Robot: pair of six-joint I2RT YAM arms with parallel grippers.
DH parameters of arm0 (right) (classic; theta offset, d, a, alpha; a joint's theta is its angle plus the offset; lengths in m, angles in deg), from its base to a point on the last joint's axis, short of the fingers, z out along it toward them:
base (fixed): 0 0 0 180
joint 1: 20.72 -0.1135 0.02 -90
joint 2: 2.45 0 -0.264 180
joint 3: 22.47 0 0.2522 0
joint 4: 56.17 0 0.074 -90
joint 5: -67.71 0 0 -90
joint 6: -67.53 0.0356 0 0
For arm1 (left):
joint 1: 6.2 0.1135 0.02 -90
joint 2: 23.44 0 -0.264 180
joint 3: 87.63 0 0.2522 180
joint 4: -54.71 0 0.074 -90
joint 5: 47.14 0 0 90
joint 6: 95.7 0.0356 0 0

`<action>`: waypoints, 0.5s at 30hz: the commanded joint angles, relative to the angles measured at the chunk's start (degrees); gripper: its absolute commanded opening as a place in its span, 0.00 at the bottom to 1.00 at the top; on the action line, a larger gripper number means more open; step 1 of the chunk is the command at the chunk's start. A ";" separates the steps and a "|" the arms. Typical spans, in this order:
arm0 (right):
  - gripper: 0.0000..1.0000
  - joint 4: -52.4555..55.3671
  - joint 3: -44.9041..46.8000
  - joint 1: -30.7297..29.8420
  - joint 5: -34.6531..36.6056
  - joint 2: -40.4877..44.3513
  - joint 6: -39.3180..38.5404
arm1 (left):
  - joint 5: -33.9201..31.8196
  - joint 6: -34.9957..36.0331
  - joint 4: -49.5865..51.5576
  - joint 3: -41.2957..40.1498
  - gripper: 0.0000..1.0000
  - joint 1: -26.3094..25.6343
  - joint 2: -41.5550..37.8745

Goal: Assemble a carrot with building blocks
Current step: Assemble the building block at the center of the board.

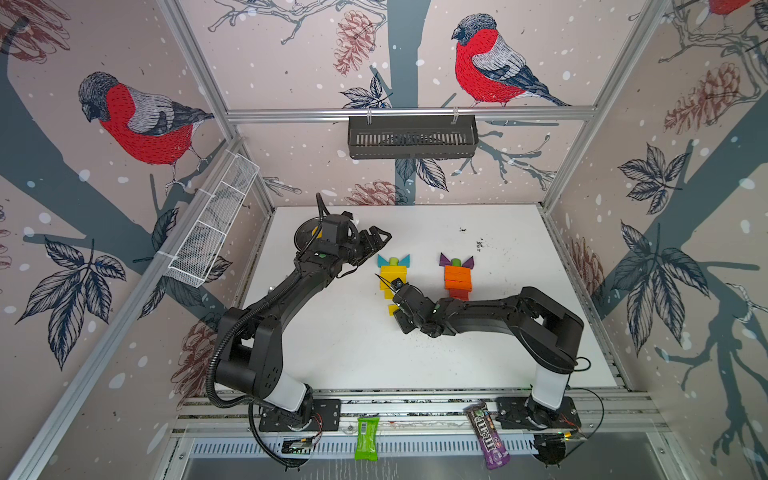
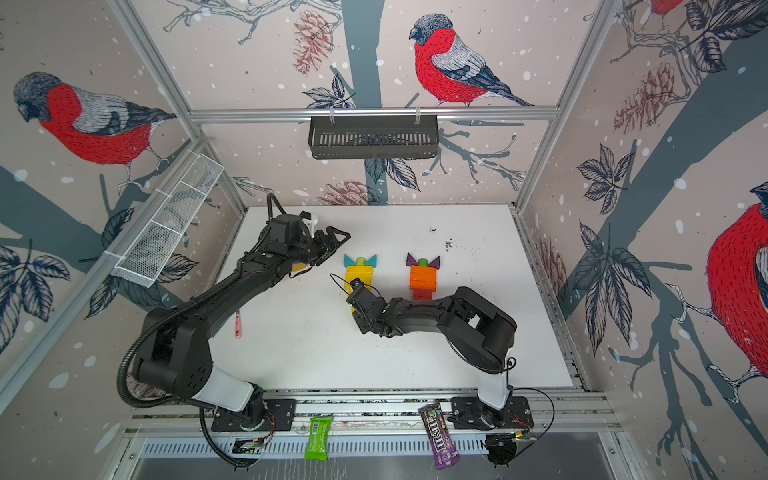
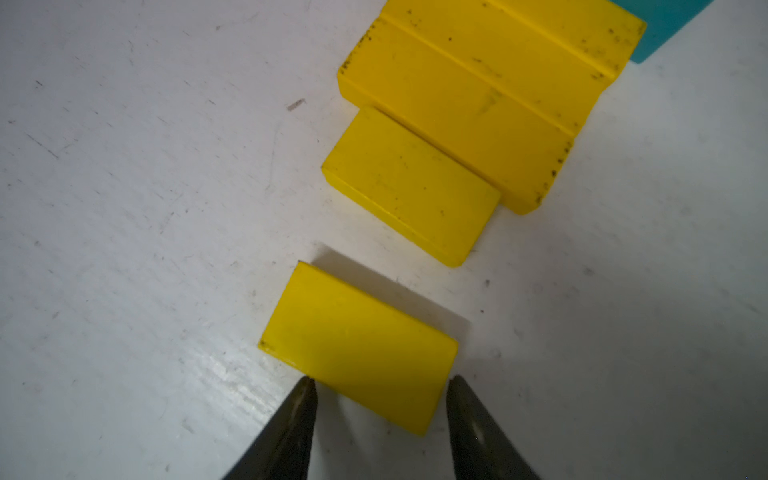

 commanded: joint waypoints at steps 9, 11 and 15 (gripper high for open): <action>0.48 -0.93 -1.58 -0.97 0.82 -1.30 1.52 | 0.33 0.78 0.15 0.24 0.87 0.08 -0.21; 0.47 -1.17 -1.72 -1.17 0.85 -1.43 1.92 | 0.16 0.78 0.24 0.17 0.87 0.09 -0.29; 0.46 -0.67 -2.42 -1.07 2.11 -2.05 2.93 | 0.20 0.87 0.24 0.17 0.87 0.08 -0.21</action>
